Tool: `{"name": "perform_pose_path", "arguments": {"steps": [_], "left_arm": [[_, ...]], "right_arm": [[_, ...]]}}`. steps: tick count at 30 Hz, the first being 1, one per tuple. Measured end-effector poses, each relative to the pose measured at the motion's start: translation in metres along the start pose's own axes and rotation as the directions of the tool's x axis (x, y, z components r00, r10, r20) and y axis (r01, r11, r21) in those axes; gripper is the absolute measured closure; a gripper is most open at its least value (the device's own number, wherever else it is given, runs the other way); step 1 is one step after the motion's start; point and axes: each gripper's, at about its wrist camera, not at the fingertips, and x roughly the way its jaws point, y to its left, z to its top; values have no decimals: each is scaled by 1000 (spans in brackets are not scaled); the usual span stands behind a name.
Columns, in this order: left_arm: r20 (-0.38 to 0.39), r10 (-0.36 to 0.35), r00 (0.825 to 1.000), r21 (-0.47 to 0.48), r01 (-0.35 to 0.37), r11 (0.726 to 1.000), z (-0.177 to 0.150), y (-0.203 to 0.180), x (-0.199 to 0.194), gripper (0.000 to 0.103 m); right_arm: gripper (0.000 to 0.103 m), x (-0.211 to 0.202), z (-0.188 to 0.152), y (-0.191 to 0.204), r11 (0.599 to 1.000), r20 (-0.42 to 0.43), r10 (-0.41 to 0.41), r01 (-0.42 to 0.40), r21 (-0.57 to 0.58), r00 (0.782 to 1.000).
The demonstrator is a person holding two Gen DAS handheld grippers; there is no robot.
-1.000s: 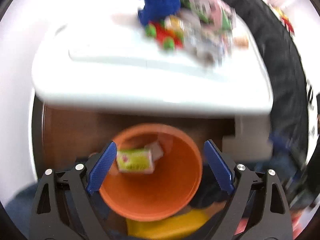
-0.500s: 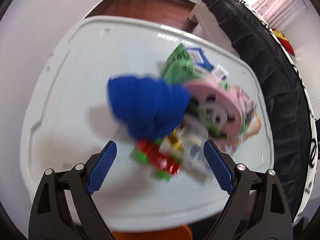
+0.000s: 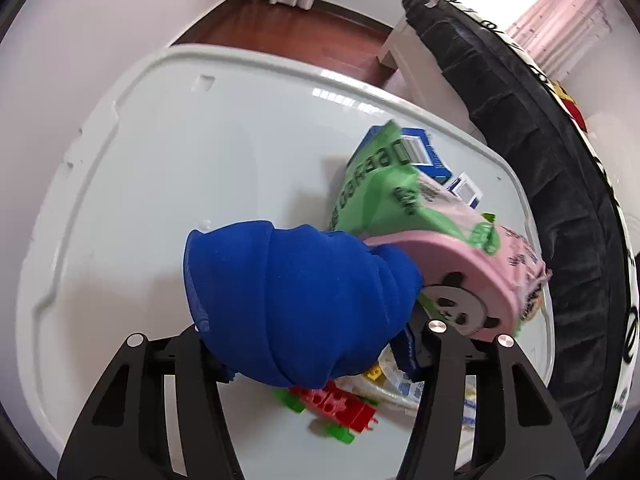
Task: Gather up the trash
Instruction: 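Grasp the blue cloth with the left tool, then grasp the pink panda snack bag with the right tool while the left tool holds the blue cloth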
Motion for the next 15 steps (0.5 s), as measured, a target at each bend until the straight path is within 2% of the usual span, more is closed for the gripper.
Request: {"name": "perform_pose_path", "arguments": {"steps": [2,7,9,13,15], "left_arm": [[8,-16,1000,13,16,1000,-3,-1,-11,48],[-3,-78,997,-77,78,994,-19,10,-39,48],[14,-67,998,-95,68,993,-23,16,-52,48],[111,-81,991,-113,93,989,-16,21,-85,48],[164,-62,985,-98,79,992,-10,21,-99,48]], "right_arm": [[15,0,1,1,1000,7,-2,2,-1,1000],[15,-3,4,4,1000,33,-11,11,-9,999],[15,-3,6,5,1000,40,-17,18,-9,999],[15,-4,10,10,999,55,-40,41,-23,998],[15,-5,15,17,997,69,-62,65,-51,996]]}}
